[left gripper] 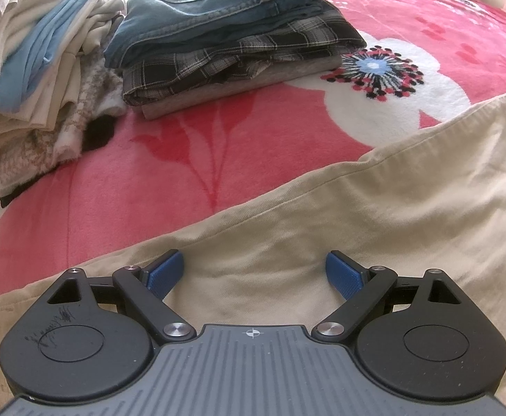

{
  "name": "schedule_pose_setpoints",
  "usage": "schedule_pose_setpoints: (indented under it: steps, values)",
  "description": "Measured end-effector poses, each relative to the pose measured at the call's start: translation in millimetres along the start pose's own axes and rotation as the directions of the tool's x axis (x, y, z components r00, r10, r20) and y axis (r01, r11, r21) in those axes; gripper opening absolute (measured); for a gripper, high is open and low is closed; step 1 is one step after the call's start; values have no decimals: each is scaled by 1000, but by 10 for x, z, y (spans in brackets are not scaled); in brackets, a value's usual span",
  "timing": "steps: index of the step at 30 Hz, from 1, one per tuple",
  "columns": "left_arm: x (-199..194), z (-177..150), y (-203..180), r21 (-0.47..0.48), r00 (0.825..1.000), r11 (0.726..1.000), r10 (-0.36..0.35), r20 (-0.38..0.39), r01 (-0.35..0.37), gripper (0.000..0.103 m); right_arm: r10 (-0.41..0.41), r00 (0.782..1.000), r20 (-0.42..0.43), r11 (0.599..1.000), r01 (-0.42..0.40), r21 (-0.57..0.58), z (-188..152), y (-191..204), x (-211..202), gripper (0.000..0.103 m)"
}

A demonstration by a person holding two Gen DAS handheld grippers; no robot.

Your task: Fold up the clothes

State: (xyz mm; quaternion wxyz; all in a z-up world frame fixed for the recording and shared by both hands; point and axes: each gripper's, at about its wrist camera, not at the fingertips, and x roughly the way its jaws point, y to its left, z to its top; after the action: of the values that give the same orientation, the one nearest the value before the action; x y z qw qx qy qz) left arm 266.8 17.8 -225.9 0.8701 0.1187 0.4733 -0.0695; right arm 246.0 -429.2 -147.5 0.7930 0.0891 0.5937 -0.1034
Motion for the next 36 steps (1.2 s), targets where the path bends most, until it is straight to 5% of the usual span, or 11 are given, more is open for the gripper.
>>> schedule_pose_setpoints:
  steps: [16,21,36]
  values:
    - [-1,30,-16,14,1000,1000,5,-10,-4,92,166,986,13,968,-165,189,-3,-160,271,25]
    - [0,30,-10,15,1000,1000,4,-8,-4,92,229,972,49,929,-233,287,-35,-246,322,32]
    - [-6,25,-16,14,1000,1000,5,-6,-5,92,323,931,168,832,-364,419,-133,-377,447,24]
